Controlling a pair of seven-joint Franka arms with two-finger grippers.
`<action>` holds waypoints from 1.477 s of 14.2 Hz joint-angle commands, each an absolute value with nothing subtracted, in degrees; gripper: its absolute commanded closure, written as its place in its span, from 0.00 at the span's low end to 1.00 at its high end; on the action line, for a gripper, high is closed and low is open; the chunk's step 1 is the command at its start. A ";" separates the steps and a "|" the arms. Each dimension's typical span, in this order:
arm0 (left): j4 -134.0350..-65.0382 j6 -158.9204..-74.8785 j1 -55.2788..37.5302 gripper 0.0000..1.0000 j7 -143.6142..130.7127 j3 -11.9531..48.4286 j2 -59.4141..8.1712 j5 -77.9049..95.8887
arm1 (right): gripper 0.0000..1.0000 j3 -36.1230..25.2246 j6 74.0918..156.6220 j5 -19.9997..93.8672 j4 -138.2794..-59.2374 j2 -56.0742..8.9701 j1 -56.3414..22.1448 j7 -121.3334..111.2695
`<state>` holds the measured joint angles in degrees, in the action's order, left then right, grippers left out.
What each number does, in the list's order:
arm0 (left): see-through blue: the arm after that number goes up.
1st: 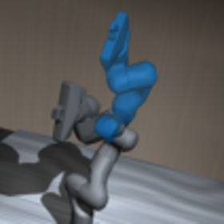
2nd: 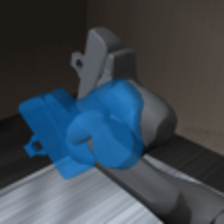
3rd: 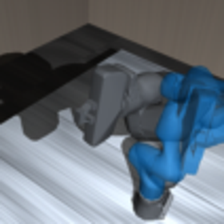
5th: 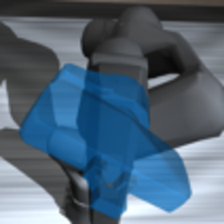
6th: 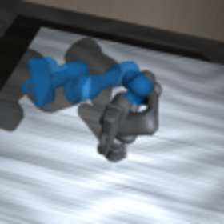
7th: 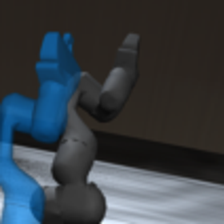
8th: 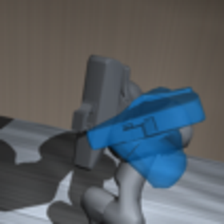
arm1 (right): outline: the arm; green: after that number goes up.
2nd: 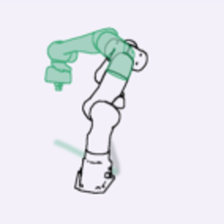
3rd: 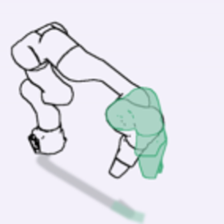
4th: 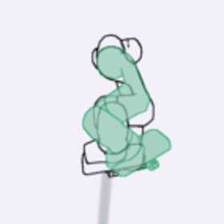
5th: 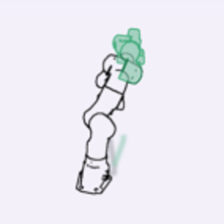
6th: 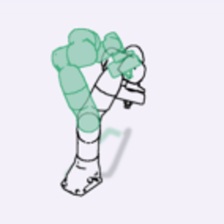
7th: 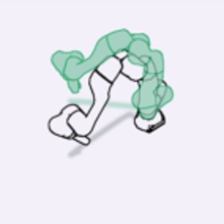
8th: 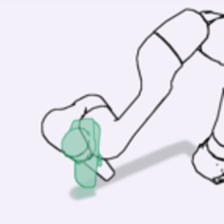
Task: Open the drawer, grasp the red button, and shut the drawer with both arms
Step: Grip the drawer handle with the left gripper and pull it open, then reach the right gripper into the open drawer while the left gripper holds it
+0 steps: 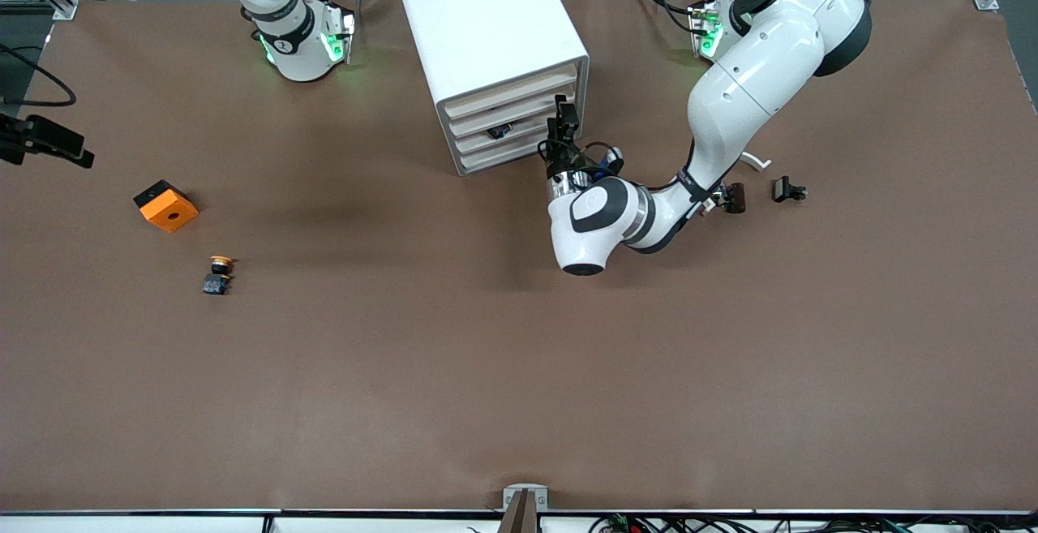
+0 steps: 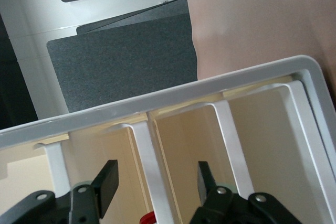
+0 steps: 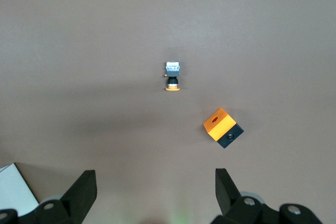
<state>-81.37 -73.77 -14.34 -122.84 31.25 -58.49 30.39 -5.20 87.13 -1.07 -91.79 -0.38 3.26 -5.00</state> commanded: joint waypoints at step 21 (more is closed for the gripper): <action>-82.01 -71.72 -16.70 0.87 -126.65 28.22 -58.80 34.19 | 0.00 -4.66 85.86 6.77 -89.74 -5.10 -18.87 44.87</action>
